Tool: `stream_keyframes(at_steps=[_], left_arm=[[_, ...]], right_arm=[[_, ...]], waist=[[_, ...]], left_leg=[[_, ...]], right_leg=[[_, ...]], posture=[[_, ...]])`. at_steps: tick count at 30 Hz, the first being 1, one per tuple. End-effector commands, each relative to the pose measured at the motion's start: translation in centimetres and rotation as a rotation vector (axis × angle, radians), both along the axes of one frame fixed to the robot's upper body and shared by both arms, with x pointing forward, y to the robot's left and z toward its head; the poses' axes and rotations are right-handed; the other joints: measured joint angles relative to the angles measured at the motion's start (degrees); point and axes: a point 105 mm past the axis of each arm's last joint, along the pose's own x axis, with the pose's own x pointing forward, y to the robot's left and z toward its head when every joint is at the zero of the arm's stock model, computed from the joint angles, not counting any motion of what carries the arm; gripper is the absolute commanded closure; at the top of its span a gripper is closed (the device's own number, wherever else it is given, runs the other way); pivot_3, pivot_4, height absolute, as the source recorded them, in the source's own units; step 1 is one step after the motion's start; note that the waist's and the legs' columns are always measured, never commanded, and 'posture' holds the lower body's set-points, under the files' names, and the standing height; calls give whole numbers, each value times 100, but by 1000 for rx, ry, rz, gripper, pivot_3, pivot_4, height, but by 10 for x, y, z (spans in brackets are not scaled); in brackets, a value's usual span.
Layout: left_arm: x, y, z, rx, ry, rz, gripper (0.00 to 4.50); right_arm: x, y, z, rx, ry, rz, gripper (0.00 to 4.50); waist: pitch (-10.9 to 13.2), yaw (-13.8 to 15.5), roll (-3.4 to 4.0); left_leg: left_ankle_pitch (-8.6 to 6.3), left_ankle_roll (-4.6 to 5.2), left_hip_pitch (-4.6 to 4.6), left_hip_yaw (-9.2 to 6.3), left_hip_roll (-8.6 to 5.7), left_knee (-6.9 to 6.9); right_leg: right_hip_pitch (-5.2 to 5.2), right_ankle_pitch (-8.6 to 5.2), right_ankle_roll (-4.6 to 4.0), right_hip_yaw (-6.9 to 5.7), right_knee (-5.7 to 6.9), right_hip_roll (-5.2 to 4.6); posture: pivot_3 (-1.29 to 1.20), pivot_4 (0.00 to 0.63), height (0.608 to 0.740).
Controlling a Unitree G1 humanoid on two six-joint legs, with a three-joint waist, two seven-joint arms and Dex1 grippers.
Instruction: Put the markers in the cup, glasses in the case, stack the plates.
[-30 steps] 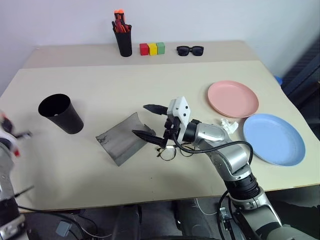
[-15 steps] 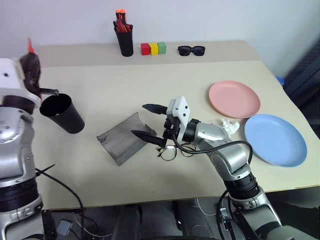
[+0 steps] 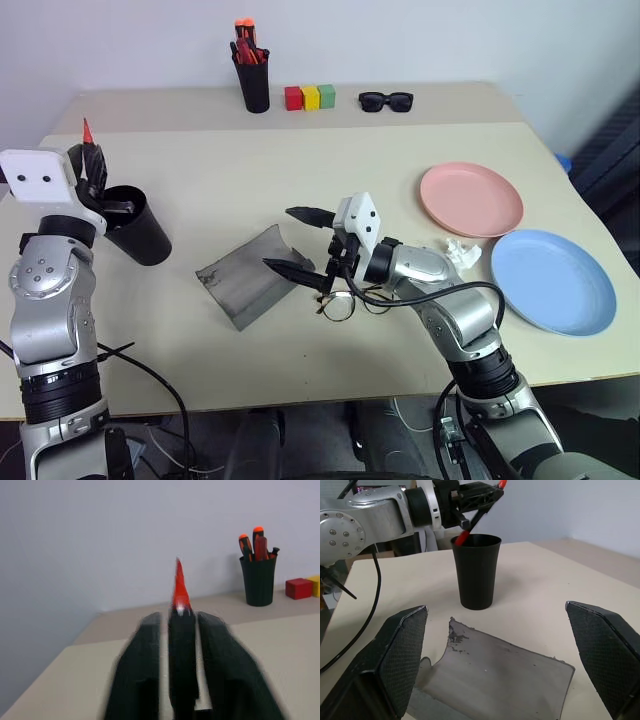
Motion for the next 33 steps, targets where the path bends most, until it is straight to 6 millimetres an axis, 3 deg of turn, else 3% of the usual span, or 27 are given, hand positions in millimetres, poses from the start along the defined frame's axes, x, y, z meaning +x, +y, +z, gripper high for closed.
stream_keyframes(at_steps=[1,6,10,12,14,16,20,25,28,31,33], left_arm=[[-5,2,10,18,-36,25,2126],[-6,-5,16,13,-57,-1,2126],[-9,-43,32,-38,-77,-236,2126],[-14,-75,27,-28,6,-442,1594],[-25,-111,8,25,168,-656,777],[-39,-133,-13,60,328,-801,67],[-66,-155,-62,178,634,-971,67],[-71,-155,-108,204,887,-950,67],[-73,-160,-120,185,951,-981,67],[-70,-156,-134,204,1006,-942,924],[-66,-155,-137,200,1006,-927,1897]], right_arm=[[-5,3,11,27,-44,20,0],[-5,2,10,24,-43,21,0],[-2,-8,10,-6,-58,4,0],[4,-20,10,-32,-69,-24,0],[11,-35,10,-63,-80,-67,0],[16,-47,9,-92,-84,-93,0],[12,-76,-3,-204,-61,-92,0],[-6,-103,-22,-346,-33,-56,0],[-7,-103,-24,-348,-30,-73,0],[-9,-99,-25,-334,-33,-82,0],[-10,-98,-25,-327,-33,-86,0]], waist=[[0,-2,0],[0,0,0],[0,9,0],[0,16,-1],[0,0,1],[2,-15,4],[7,-73,13],[8,-48,14],[8,-89,14],[8,-97,14],[8,-89,14]], left_leg=[[0,0,0,0,0,0],[0,0,0,0,0,0],[0,0,0,0,0,0],[0,0,-2,-2,0,2],[0,0,-2,-1,-1,3],[0,0,0,-1,-1,2],[-1,1,6,1,1,-4],[-1,2,3,2,0,1],[-1,2,3,7,0,5],[-1,2,3,6,0,5],[-1,2,3,6,0,4]], right_leg=[[0,0,0,0,0,0],[0,0,0,0,0,0],[0,0,0,0,0,0],[4,0,1,-1,-1,-1],[6,0,0,1,-4,-2],[6,-1,-1,2,-4,-1],[3,-14,-20,3,0,3],[5,-18,-26,6,-5,3],[5,-18,-26,10,-6,3],[4,-18,-26,9,-5,3],[4,-18,-26,9,-5,3]], posture=[[0,150,740],[0,150,740],[0,150,740],[0,150,740],[0,150,740],[0,150,740],[0,150,740],[0,150,740],[0,150,740],[0,150,740],[0,150,740]])
